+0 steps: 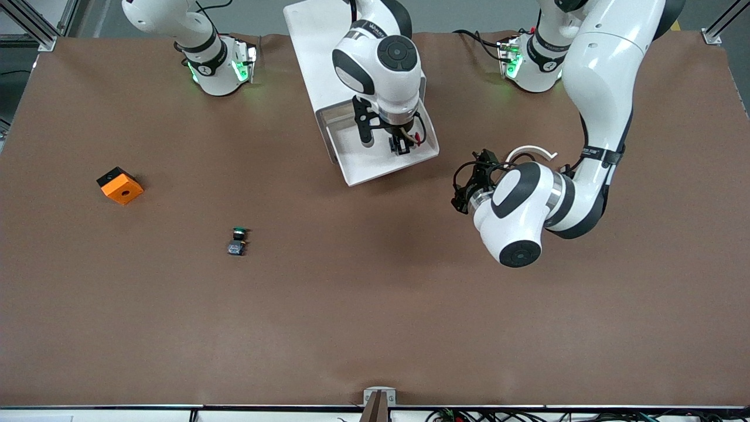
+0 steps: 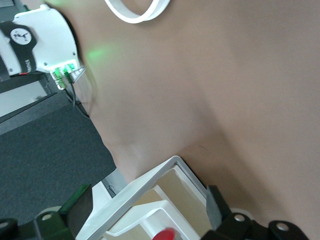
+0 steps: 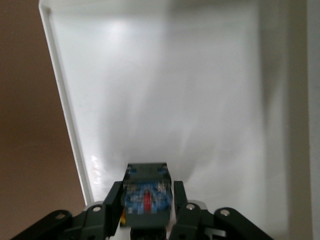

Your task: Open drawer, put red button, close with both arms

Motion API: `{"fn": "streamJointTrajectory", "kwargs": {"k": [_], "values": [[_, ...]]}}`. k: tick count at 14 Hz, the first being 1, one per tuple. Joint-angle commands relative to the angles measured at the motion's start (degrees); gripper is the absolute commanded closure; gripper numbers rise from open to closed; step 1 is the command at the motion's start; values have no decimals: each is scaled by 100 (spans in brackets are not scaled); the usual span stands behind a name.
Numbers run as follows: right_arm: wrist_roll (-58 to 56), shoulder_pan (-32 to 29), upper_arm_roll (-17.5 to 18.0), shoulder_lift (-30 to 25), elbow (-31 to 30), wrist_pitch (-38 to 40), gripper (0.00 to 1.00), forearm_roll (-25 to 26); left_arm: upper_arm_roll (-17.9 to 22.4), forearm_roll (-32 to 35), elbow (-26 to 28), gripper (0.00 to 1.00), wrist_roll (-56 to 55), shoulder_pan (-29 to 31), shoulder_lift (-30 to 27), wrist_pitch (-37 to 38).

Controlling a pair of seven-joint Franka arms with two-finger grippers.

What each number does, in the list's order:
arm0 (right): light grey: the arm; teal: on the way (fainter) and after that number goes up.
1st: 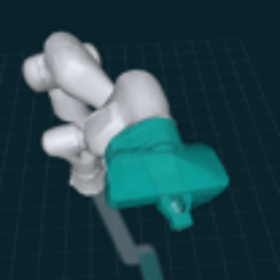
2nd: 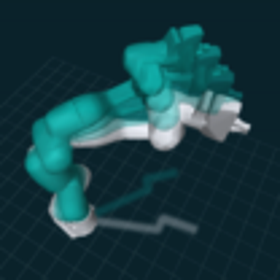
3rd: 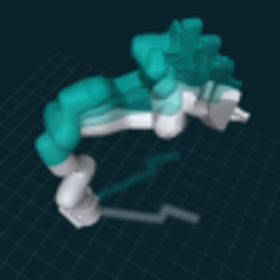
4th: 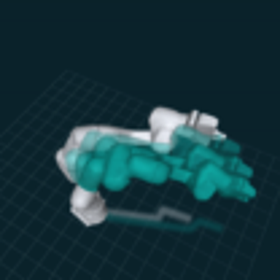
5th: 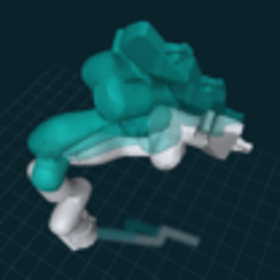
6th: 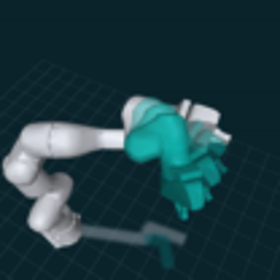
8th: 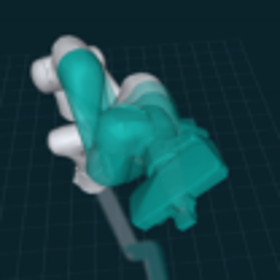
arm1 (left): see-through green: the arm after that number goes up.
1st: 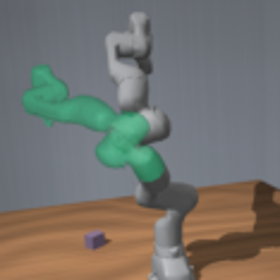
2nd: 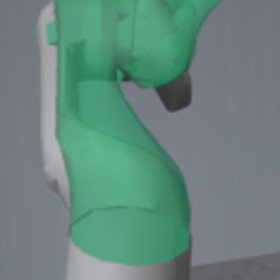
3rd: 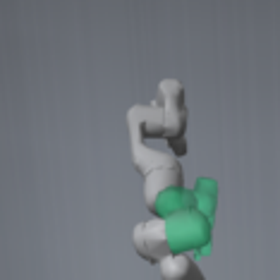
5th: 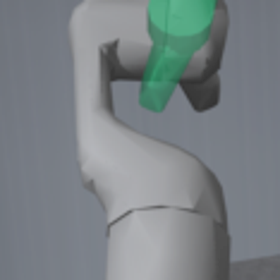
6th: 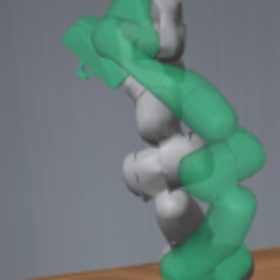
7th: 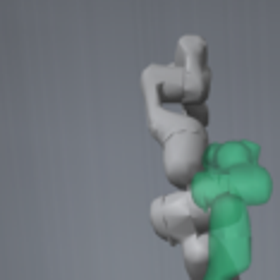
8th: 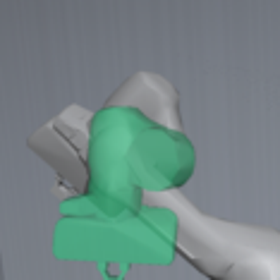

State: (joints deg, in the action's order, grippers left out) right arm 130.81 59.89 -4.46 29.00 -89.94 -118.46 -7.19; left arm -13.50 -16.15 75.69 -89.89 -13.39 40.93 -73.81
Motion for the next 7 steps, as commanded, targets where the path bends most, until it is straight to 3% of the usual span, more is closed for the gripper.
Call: {"fn": "streamJointTrajectory", "kwargs": {"k": [1, 4, 7], "values": [[-21, 76, -37, 158, 108, -11, 29, 235, -65, 227, 139, 0, 514, -32, -252, -326], [-64, 67, -37, 211, 178, -11, 0, 288, -65, 349, 288, 0, 1208, -41, -410, -695], [-494, -3, -46, 168, 336, 120, 0, 288, -65, 516, 499, 0, 2279, -50, -568, -959]]}}
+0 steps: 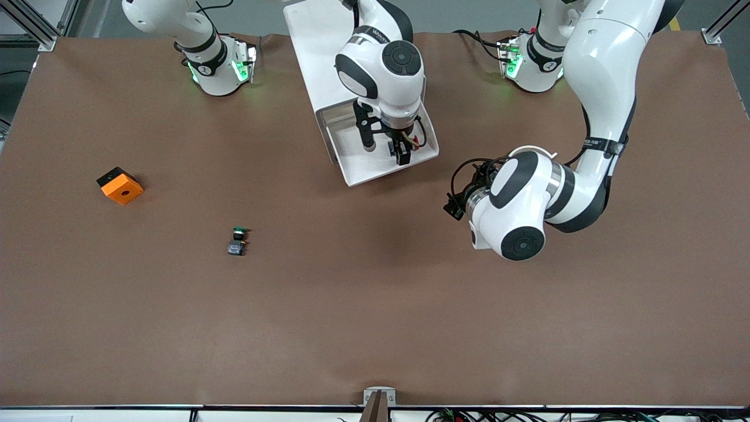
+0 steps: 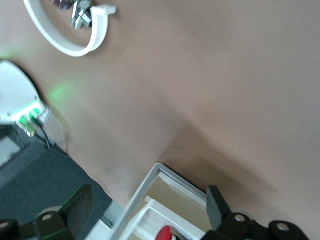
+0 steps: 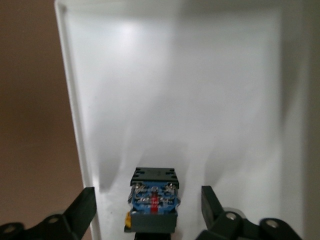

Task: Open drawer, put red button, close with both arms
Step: 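Withdraw the right gripper to rest while the left gripper releases the drawer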

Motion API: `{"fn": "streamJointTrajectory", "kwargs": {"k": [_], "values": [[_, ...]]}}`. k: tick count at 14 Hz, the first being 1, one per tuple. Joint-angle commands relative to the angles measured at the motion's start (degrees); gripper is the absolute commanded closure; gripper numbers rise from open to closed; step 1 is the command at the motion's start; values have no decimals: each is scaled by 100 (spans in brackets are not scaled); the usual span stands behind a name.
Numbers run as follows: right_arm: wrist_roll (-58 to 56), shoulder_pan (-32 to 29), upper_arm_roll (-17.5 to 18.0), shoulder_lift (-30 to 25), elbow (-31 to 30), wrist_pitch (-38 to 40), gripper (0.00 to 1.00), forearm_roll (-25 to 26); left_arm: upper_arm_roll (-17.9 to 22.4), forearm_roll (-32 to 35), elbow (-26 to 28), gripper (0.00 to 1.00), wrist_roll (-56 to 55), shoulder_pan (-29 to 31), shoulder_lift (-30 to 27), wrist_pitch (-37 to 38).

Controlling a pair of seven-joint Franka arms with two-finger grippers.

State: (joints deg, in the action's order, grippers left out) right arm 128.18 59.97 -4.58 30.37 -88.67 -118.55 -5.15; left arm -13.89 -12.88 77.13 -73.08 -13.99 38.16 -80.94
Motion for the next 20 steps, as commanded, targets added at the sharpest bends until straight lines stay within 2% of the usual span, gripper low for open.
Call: {"fn": "streamJointTrajectory", "kwargs": {"k": [1, 5, 11, 15, 20], "values": [[-467, -64, -43, 31, 331, 314, 0, 85, -26, 259, 391, 0, 942, 10, -300, -421], [-1732, -353, -51, 4, 797, 1026, 0, 76, -43, 356, 741, 0, 1551, 10, -405, -1395], [-3612, -1144, -51, -39, 1325, 1826, 0, 49, -123, 365, 1471, 0, 1823, 19, -853, -2267], [-5422, -1926, -60, -391, 1326, 2335, 0, 41, -351, 662, 1472, 0, 1877, -7, -915, -2470], [-7820, -3023, -87, -470, 1404, 3153, 0, 129, -447, 795, 1507, 0, 1710, -183, -1152, -2733]]}}
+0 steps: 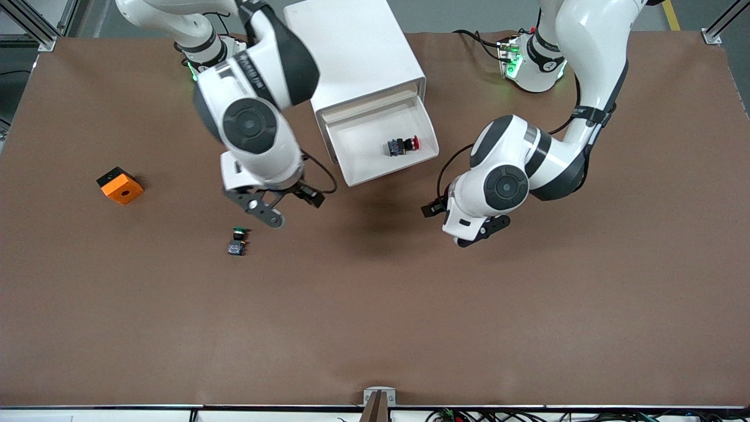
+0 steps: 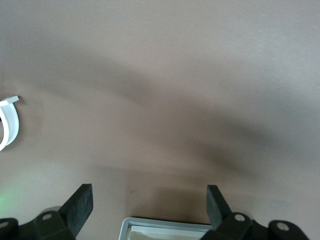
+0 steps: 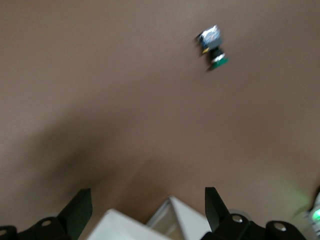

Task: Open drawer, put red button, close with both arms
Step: 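Withdraw the right gripper to rest while the left gripper releases the drawer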

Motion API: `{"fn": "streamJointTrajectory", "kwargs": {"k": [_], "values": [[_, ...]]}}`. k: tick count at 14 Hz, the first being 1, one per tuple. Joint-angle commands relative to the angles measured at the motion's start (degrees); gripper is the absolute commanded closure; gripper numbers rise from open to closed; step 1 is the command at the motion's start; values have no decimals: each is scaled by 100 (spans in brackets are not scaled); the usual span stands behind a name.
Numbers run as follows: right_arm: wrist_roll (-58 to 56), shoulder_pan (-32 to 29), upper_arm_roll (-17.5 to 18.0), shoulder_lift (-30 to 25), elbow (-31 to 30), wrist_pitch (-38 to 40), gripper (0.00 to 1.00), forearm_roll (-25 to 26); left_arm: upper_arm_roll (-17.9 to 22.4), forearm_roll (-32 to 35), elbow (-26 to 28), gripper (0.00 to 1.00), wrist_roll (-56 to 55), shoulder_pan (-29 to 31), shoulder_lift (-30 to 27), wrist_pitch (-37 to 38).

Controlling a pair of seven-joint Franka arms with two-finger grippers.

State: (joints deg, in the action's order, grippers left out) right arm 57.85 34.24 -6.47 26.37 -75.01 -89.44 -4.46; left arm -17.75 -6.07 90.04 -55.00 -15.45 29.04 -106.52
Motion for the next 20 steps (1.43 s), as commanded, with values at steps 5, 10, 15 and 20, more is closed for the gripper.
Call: {"fn": "streamJointTrajectory", "kwargs": {"k": [5, 10, 15, 20], "values": [[-2714, -1463, 103, -237, 250, 594, 0, 305, -70, 536, 312, 0, -801, -519, -223, -571], [-3963, -2140, 103, -475, 241, 770, 0, 524, -254, 704, 673, 0, -1311, -767, -267, -923], [-4835, -2834, 120, -484, 259, 727, 0, 473, -509, 695, 813, 0, -1821, -775, -241, -1239], [-4730, -3019, 111, -440, 628, 683, 0, 534, -545, 713, 1173, 0, -1848, -836, -258, -1644]]}}
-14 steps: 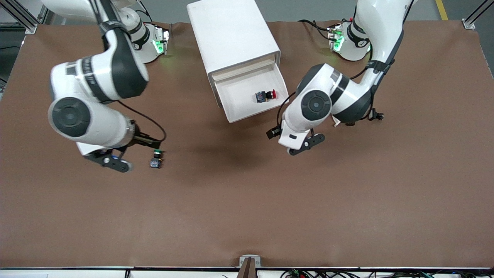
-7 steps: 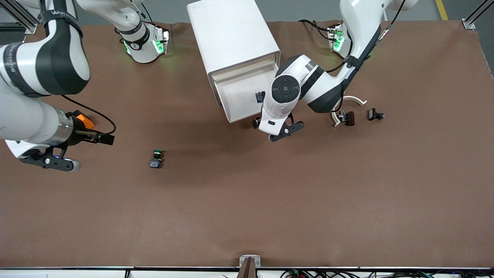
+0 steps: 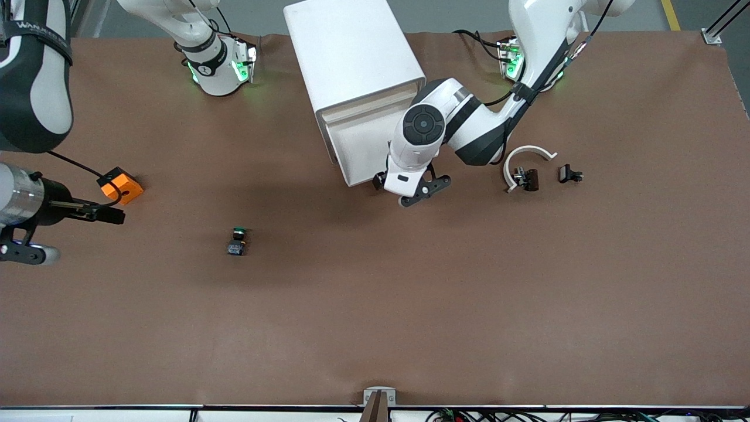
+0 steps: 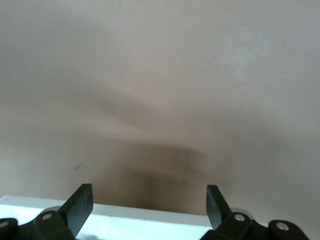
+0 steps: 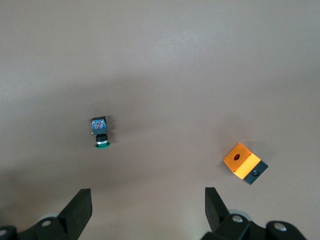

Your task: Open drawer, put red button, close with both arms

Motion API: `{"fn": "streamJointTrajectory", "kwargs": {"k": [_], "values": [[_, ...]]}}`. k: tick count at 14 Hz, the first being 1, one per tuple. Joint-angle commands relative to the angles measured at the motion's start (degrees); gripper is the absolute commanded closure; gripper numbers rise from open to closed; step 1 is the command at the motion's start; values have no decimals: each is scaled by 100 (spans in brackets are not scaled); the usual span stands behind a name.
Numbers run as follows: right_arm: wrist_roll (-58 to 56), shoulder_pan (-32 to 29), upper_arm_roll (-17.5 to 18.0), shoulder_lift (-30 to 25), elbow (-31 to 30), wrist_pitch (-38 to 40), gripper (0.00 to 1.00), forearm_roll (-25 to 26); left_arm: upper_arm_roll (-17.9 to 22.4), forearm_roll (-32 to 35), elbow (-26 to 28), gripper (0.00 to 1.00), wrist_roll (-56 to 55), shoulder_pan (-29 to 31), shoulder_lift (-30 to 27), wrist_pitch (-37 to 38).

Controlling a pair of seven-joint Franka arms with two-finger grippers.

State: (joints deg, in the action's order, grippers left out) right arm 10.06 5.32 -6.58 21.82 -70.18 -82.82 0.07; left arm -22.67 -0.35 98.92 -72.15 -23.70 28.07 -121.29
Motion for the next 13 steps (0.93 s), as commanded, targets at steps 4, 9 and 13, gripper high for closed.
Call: {"fn": "streamJointTrajectory", "kwargs": {"k": [4, 9, 13], "values": [[22, -163, 139, -29, 118, -252, 0, -15, -62, 246, 382, 0, -282, -64, -161, -202], [-468, -259, 130, -397, 57, -7, 0, 2, -185, 246, 453, 0, -422, -126, -161, -193], [-585, -532, 174, -793, 57, 624, 0, -24, -299, 237, 453, 0, -624, -196, -153, -114]]}}
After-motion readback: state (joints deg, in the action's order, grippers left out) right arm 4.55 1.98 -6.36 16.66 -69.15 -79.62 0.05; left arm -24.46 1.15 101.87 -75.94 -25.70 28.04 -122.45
